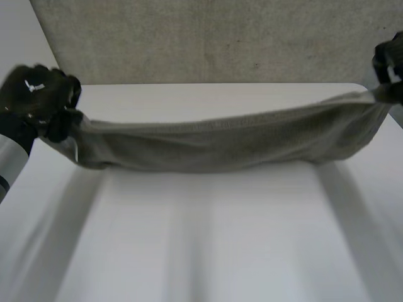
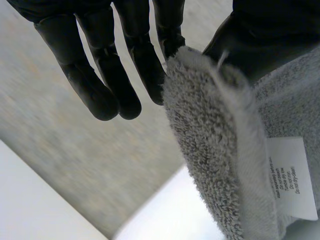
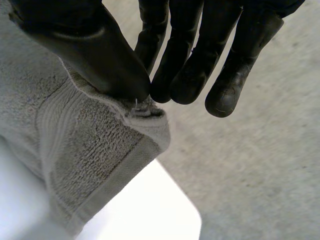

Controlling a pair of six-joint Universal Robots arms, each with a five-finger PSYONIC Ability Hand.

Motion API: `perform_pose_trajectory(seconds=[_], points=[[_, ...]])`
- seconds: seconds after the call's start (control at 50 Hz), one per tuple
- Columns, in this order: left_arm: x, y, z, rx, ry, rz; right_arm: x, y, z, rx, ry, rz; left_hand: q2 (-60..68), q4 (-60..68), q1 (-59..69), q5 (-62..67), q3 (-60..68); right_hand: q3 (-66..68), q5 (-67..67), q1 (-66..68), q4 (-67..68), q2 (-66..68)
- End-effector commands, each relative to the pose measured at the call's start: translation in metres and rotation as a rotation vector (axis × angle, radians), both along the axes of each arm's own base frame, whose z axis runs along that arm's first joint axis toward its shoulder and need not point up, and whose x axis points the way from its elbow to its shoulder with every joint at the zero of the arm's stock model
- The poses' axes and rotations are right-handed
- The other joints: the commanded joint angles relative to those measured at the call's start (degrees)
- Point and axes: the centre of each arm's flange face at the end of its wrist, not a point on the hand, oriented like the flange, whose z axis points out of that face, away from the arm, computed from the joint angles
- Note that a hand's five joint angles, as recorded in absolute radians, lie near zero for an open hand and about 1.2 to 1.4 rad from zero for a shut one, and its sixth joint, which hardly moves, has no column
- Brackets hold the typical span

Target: Fold the towel.

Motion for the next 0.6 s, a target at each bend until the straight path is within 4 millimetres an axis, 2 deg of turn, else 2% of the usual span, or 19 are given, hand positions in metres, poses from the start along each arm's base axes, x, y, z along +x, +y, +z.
perform_pose_trajectory(seconds=[0.02, 0.08, 0.12, 0.2, 0.24, 0.26, 0.28, 0.3, 0.34, 0.36, 0.38, 0.4, 0.42, 0.44, 0.46, 0.48, 0.5, 0.54, 0.6], points=[[-0.011, -0.038, -0.060, 0.215, -0.029, -0.062, 0.029, -0.028, -0.056, 0.148, 0.105, 0.071, -5.5, -6.7, -1.7, -13.9, -8.5, 3.4, 3.3, 5.0, 3.3, 4.3], [-0.014, -0.052, -0.068, 0.236, -0.033, -0.060, 0.037, -0.037, -0.068, 0.165, 0.140, 0.064, -5.5, -6.7, -1.7, -13.9, -8.5, 3.4, 3.3, 5.0, 3.3, 4.3], [-0.020, -0.078, -0.080, 0.274, -0.040, -0.059, 0.053, -0.053, -0.090, 0.183, 0.221, 0.048, -5.5, -6.7, -1.7, -13.9, -8.5, 3.4, 3.3, 5.0, 3.3, 4.3], [-0.031, -0.103, -0.076, 0.272, -0.043, -0.069, 0.070, -0.074, -0.101, 0.132, 0.279, 0.036, -5.5, -6.7, -1.7, -13.9, -8.5, 3.4, 3.3, 5.0, 3.3, 4.3], [-0.038, -0.115, -0.067, 0.248, -0.042, -0.072, 0.087, -0.100, -0.099, 0.012, 0.278, 0.015, -5.5, -6.7, -1.7, -13.9, -8.5, 3.4, 3.3, 5.0, 3.3, 4.3], [-0.046, -0.127, -0.051, 0.196, -0.036, -0.074, 0.087, -0.100, -0.099, 0.012, 0.277, 0.014, -5.5, -6.7, -1.7, -13.9, -8.5, 3.4, 3.3, 5.0, 3.3, 4.3], [-0.052, -0.137, -0.029, 0.124, -0.018, -0.071, 0.096, -0.113, -0.090, -0.078, 0.251, 0.002, -5.5, -6.7, -1.7, -13.9, -8.5, 3.4, 3.3, 5.0, 3.3, 4.3], [-0.052, -0.137, -0.028, 0.123, -0.018, -0.071, 0.096, -0.113, -0.090, -0.079, 0.250, 0.002, -5.5, -6.7, -1.7, -13.9, -8.5, 3.4, 3.3, 5.0, 3.3, 4.3], [-0.059, -0.149, 0.026, -0.054, 0.042, -0.043, 0.107, -0.134, -0.054, -0.342, 0.158, -0.032, -5.5, -6.7, -1.7, -13.9, -8.5, 3.4, 3.3, 5.0, 3.3, 4.3], [-0.059, -0.149, 0.026, -0.055, 0.042, -0.043, 0.107, -0.134, -0.054, -0.344, 0.158, -0.032, -5.5, -6.7, -1.7, -13.9, -8.5, 3.4, 3.3, 5.0, 3.3, 4.3], [-0.063, -0.150, 0.056, -0.165, 0.092, -0.031, 0.109, -0.139, -0.035, -0.484, 0.104, -0.048, -5.5, -6.7, -1.7, -13.9, -8.5, 3.4, 3.3, 5.0, 3.3, 4.3], [-0.068, -0.147, 0.086, -0.283, 0.155, -0.027, 0.109, -0.139, -0.010, -0.640, 0.052, -0.067, -5.5, -6.7, -1.7, -13.9, -8.5, 3.4, 3.3, 5.0, 3.3, 4.3], [-0.068, -0.147, 0.087, -0.284, 0.156, -0.027, 0.109, -0.139, -0.010, -0.642, 0.051, -0.068, -5.5, -6.7, -1.7, -13.9, -8.5, 3.4, 3.3, 5.0, 3.3, 4.3], [-0.065, -0.143, 0.113, -0.390, 0.219, -0.021, 0.106, -0.133, 0.014, -0.780, 0.003, -0.086, -5.5, -6.7, -1.7, -13.9, -8.5, 3.4, 3.3, 5.0, 3.3, 4.3], [-0.065, -0.143, 0.113, -0.391, 0.220, -0.021, 0.106, -0.133, 0.014, -0.781, 0.002, -0.086, -5.5, -6.7, -1.7, -13.9, -8.5, 3.4, 3.3, 5.0, 3.3, 4.3], [-0.062, -0.136, 0.137, -0.481, 0.289, -0.025, 0.101, -0.122, 0.037, -0.901, -0.038, -0.104, -5.5, -6.7, -1.7, -13.9, -8.5, 3.4, 3.3, 5.0, 3.3, 4.3], [-0.060, -0.132, 0.149, -0.532, 0.342, -0.036, 0.099, -0.112, 0.049, -0.968, -0.060, -0.108, -5.5, -6.7, -1.7, -13.9, -8.5, 3.4, 3.3, 5.0, 3.3, 4.3], [-0.059, -0.129, 0.153, -0.559, 0.379, -0.054, 0.096, -0.109, 0.050, -0.970, -0.056, -0.105, -5.5, -6.7, -1.7, -13.9, -8.5, 3.4, 3.3, 5.0, 3.3, 4.3], [-0.058, -0.131, 0.135, -0.517, 0.397, -0.064, 0.095, -0.112, 0.033, -0.879, -0.016, -0.085, -5.5, -6.7, -1.7, -13.9, -8.5, 3.4, 3.3, 5.0, 3.3, 4.3]])
